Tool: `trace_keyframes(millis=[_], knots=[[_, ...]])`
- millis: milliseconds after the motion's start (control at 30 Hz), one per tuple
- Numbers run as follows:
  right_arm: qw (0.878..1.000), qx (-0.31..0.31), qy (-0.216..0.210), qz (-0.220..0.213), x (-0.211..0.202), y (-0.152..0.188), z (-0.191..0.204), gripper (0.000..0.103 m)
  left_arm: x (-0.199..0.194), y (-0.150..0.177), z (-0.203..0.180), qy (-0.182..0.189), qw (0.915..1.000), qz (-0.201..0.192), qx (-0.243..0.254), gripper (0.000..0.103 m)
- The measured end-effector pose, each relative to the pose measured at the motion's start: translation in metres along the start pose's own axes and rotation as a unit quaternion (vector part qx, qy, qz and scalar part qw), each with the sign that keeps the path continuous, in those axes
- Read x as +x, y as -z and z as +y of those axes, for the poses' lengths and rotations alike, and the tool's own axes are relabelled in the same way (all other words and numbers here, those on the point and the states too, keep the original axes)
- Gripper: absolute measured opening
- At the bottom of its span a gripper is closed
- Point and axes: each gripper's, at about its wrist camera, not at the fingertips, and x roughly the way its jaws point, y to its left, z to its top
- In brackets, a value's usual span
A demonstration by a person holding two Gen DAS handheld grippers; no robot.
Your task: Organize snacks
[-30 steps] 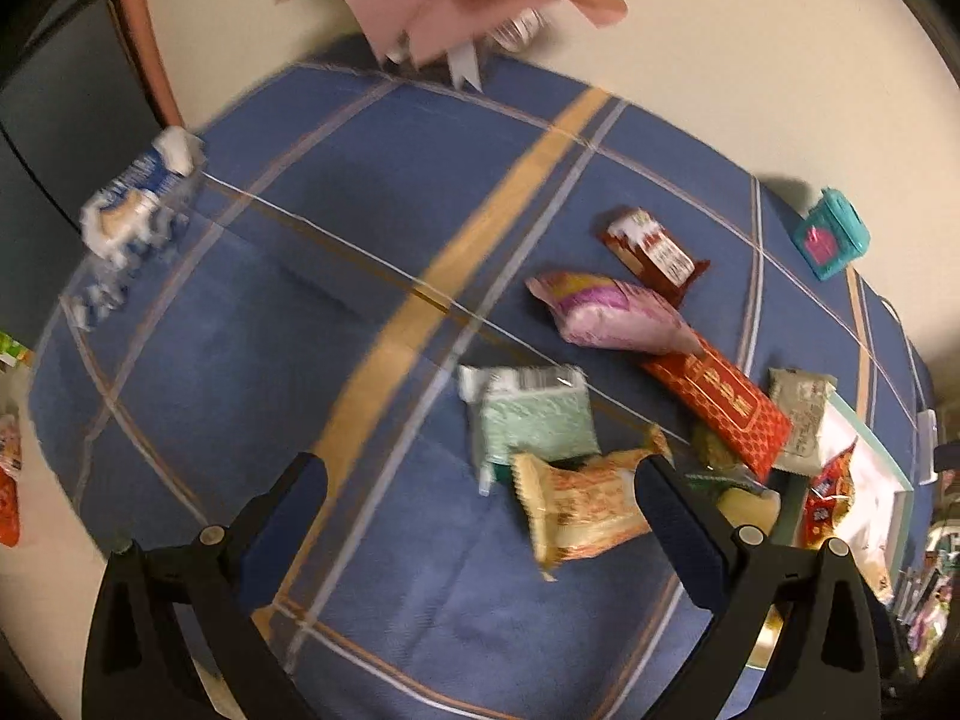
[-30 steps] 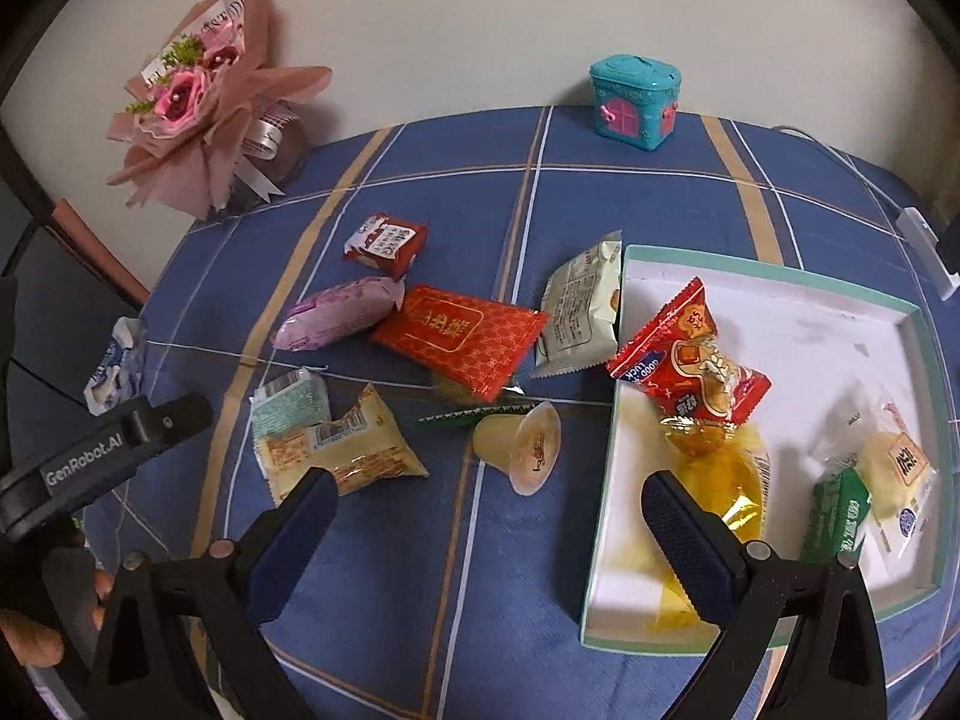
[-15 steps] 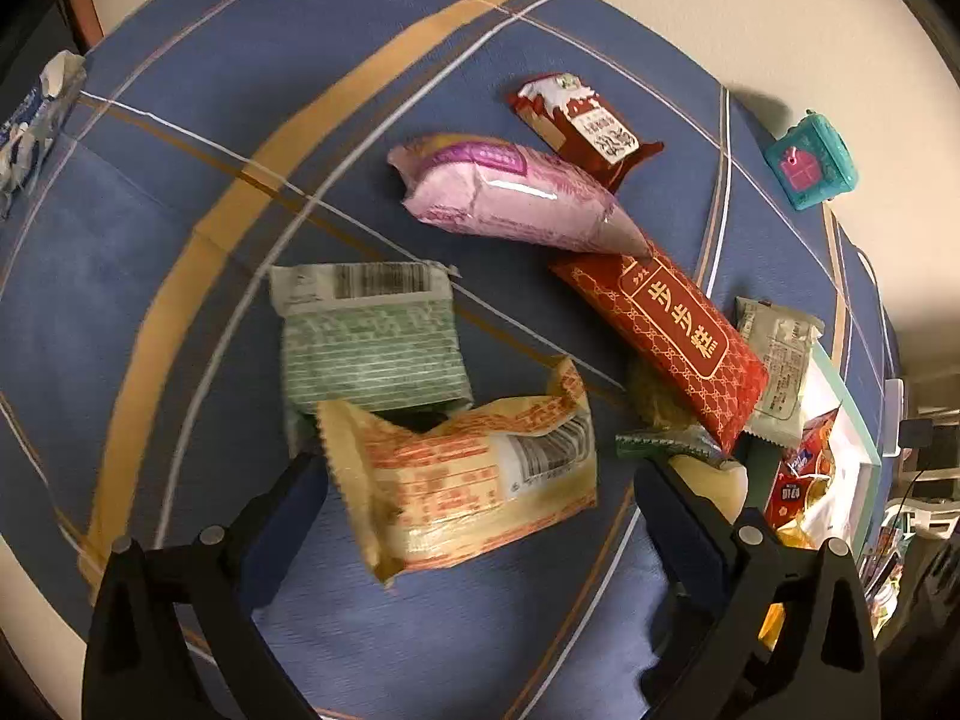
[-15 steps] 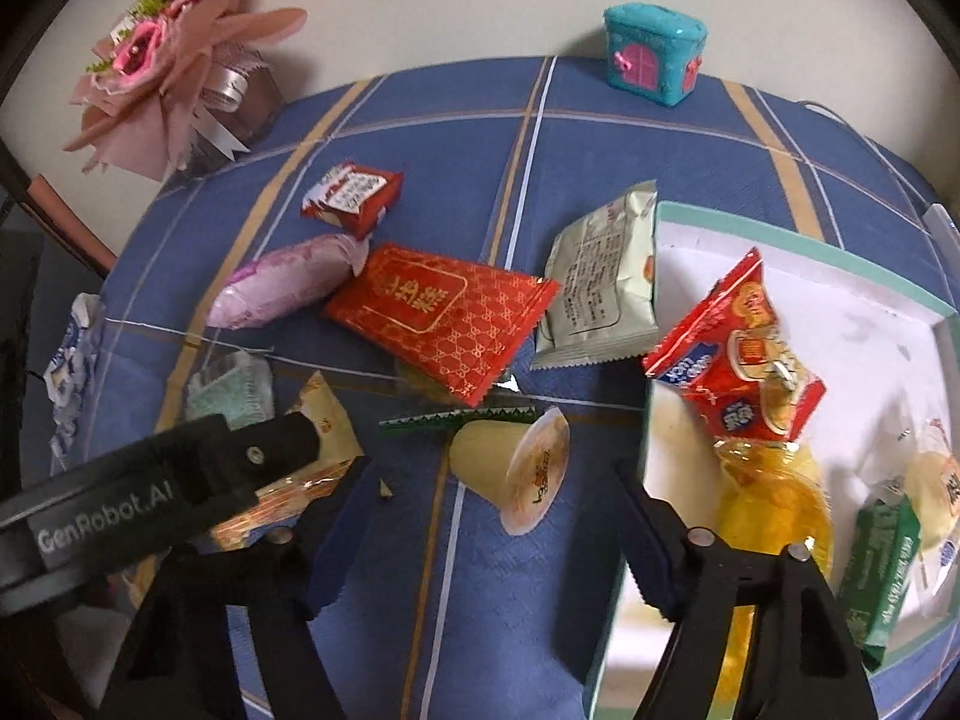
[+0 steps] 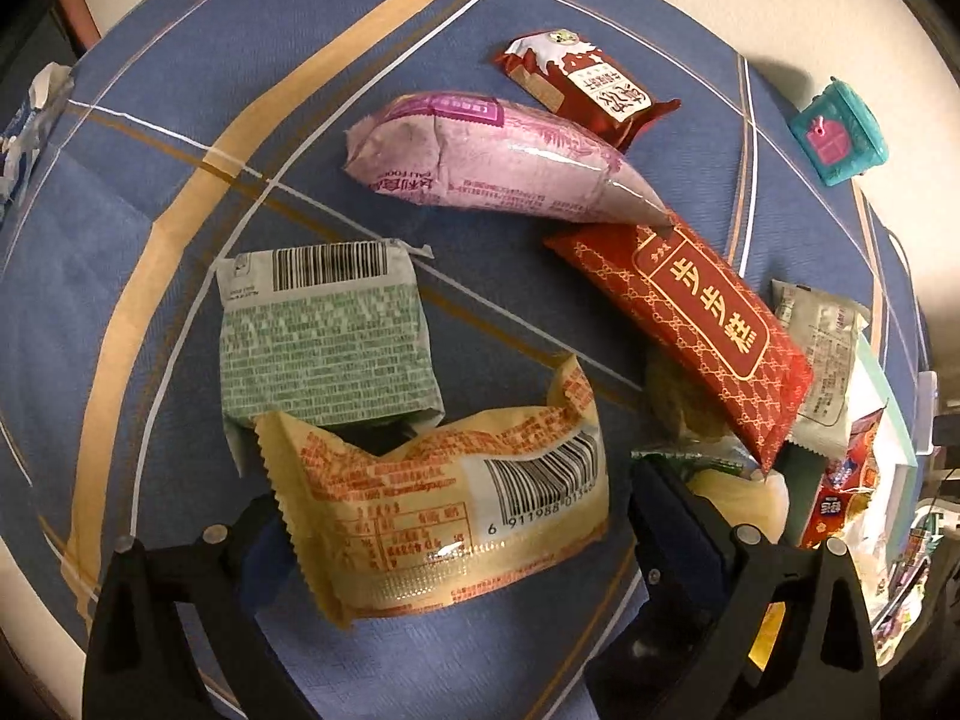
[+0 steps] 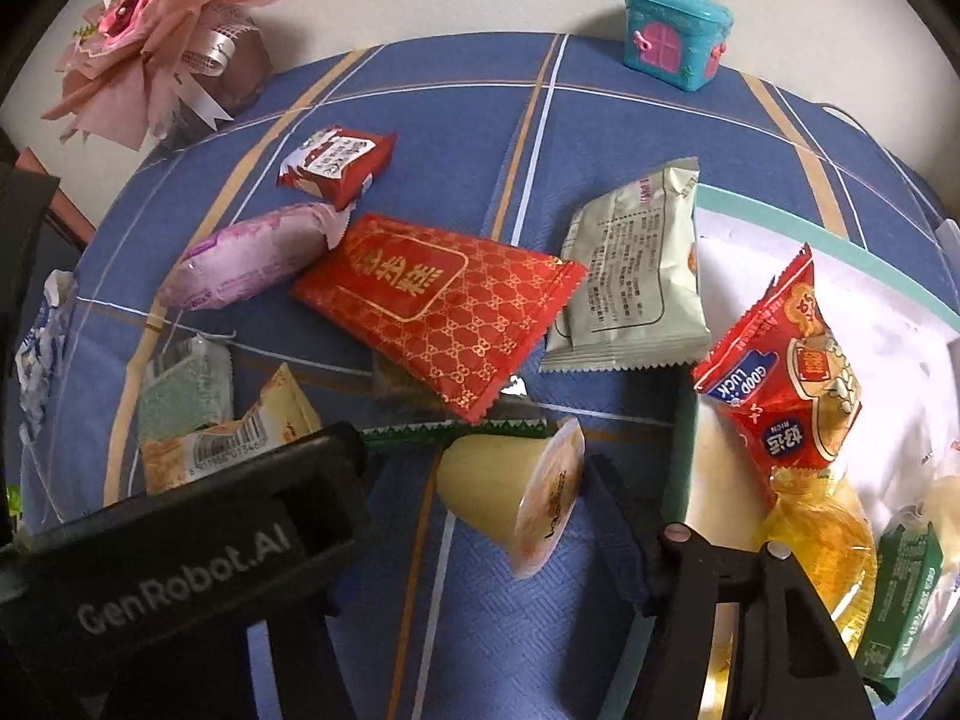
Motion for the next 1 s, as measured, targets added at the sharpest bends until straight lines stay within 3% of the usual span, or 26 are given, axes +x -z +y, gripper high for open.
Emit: trace_keyframes(millis=[67, 167, 367, 533, 600, 700, 1000], knots=[[1.0, -0.007, 0.01, -0.002, 0.002, 0.0, 0.003, 0.064, 0.001, 0.001, -0.005, -0.012, 0.9999, -0.003, 0.003, 0.095], [1.0, -0.007, 0.022, -0.006, 0.003, -0.001, 0.005, 0.051, -0.004, 0.003, -0.003, -0.021, 0.9997, -0.01, 0.002, 0.087], [1.0, 0.005, 0.011, -0.006, 0.001, 0.001, -0.003, 0.05, -0.008, 0.005, -0.001, -0.019, 0.9997, -0.014, 0.003, 0.079], [1.0, 0.014, 0.003, -0.003, -0.007, 0.0, -0.011, 0.049, -0.02, 0.008, 0.0, 0.004, 0.9999, -0.015, 0.0, 0.076], [1.0, 0.017, -0.001, -0.008, -0.014, -0.002, -0.015, 0.045, -0.028, 0.008, -0.001, 0.009, 0.9997, -0.021, 0.002, 0.076], [1.0, 0.021, -0.012, -0.017, -0.025, -0.005, -0.018, 0.04, -0.043, 0.008, -0.003, 0.02, 0.9991, -0.038, 0.001, 0.076], [0.998, 0.026, -0.034, -0.036, -0.052, -0.009, -0.022, 0.04, -0.084, 0.005, 0.002, 0.032, 0.9955, -0.088, -0.007, 0.076]])
